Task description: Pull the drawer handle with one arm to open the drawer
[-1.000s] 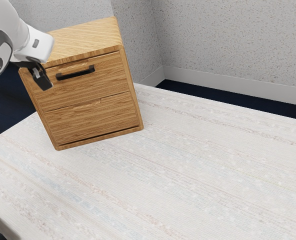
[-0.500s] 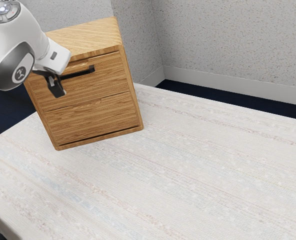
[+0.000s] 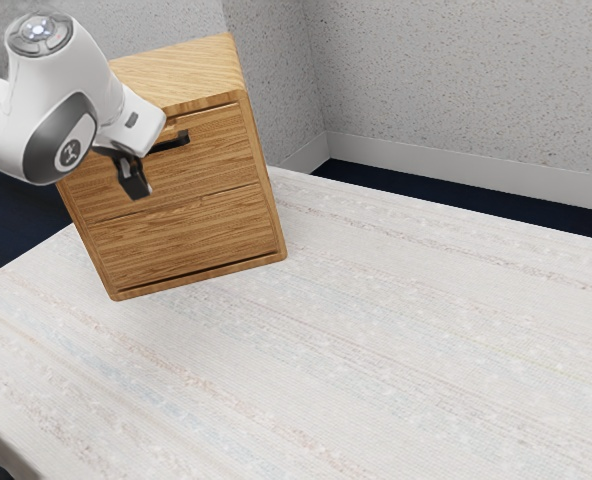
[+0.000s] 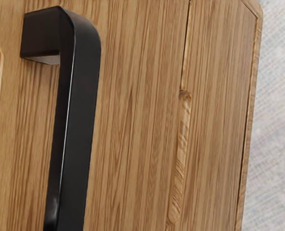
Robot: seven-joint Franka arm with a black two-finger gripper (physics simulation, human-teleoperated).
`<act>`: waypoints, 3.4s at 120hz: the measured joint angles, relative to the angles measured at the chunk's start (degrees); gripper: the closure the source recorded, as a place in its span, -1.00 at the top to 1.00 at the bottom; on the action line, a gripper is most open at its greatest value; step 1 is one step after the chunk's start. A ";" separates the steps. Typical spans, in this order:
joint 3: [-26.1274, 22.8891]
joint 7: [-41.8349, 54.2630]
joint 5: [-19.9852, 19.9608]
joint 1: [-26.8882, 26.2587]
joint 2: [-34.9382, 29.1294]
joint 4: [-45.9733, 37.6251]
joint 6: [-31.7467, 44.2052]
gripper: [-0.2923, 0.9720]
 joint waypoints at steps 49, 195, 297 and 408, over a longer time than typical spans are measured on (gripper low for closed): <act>-0.15 1.03 -1.02 -1.37 0.94 -0.32 0.81 0.44; -0.19 2.03 -1.69 -5.52 -10.22 -12.26 -0.29 0.53; 0.43 2.13 -2.86 -10.80 -18.46 -20.02 -3.06 0.54; 0.30 2.14 -3.42 -14.30 -30.37 -22.56 -12.34 0.53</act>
